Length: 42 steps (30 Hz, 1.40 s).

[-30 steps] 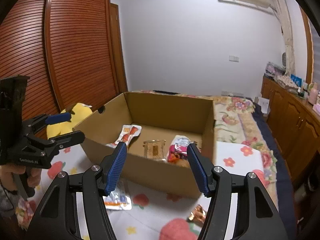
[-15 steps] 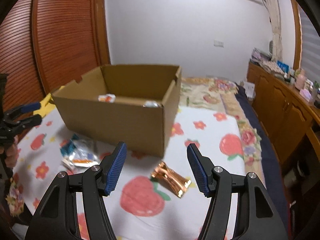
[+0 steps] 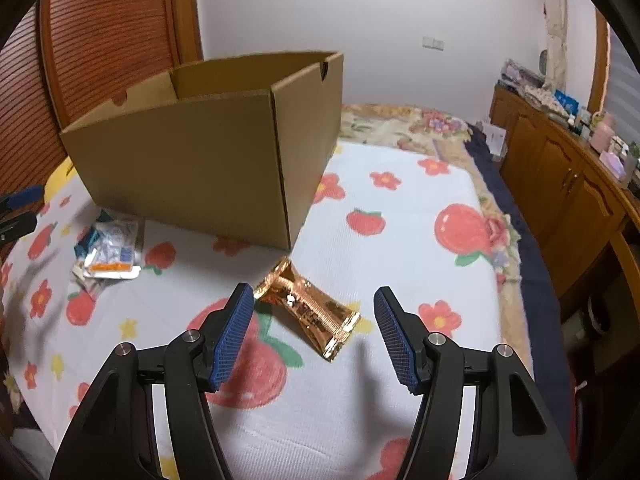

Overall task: Organize snacks
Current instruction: 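Withdraw both tools and move them to the blue candy and copper packet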

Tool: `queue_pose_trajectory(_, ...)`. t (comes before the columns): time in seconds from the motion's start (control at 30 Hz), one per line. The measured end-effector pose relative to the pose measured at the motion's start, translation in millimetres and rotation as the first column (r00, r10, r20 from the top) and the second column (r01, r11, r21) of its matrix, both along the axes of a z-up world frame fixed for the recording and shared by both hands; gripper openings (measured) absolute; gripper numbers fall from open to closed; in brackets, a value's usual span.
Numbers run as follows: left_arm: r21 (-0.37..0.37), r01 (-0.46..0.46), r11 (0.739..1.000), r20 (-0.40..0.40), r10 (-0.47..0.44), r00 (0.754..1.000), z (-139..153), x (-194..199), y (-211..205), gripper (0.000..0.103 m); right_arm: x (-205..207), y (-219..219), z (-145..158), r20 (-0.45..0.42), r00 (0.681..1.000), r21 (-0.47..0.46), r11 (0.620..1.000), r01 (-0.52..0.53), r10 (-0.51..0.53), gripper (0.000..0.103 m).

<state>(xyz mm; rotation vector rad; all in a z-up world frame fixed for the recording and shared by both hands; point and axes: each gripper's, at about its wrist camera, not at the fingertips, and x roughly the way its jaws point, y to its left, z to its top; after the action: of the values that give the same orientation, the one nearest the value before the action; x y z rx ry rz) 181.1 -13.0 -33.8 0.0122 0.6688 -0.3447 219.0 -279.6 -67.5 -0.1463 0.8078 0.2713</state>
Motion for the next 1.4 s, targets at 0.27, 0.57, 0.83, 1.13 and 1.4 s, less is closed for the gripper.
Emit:
queue_pose_trajectory(0.27, 0.037, -0.007, 0.999, -0.075, 0.01, 0.997, -18.9, 9.1, -0.9, 0.098, 10.3, 1.8, -15.8, -0.047, 0.999, -0.045, 0.999, -0.009, 0.007, 0.064)
queue_pose_trajectory(0.57, 0.025, -0.009, 1.0, -0.123, 0.012, 0.992, -28.3, 17.6, 4.4, 0.097, 23.1, 8.2, -21.0, -0.065, 0.998, -0.063, 0.998, -0.015, 0.01, 0.06)
queue_pose_trajectory(0.83, 0.015, -0.013, 1.0, -0.144, 0.015, 0.989, -32.6, 24.7, 6.8, 0.092, 26.4, 8.9, -26.2, -0.077, 0.997, -0.035, 0.999, -0.023, 0.021, 0.045)
queue_pose_trajectory(1.13, 0.032, -0.004, 0.999, -0.163, 0.009, 0.987, -38.9, 33.8, 3.1, 0.084, 28.6, 8.0, -27.0, -0.078, 0.997, -0.028, 0.999, -0.023, 0.021, 0.045)
queue_pose_trajectory(1.4, 0.039, -0.004, 0.999, -0.191, 0.011, 0.982, -44.5, 46.6, 3.2, 0.054, 27.9, 9.8, -28.5, -0.068, 0.998, -0.045, 0.999, -0.016, 0.013, 0.045)
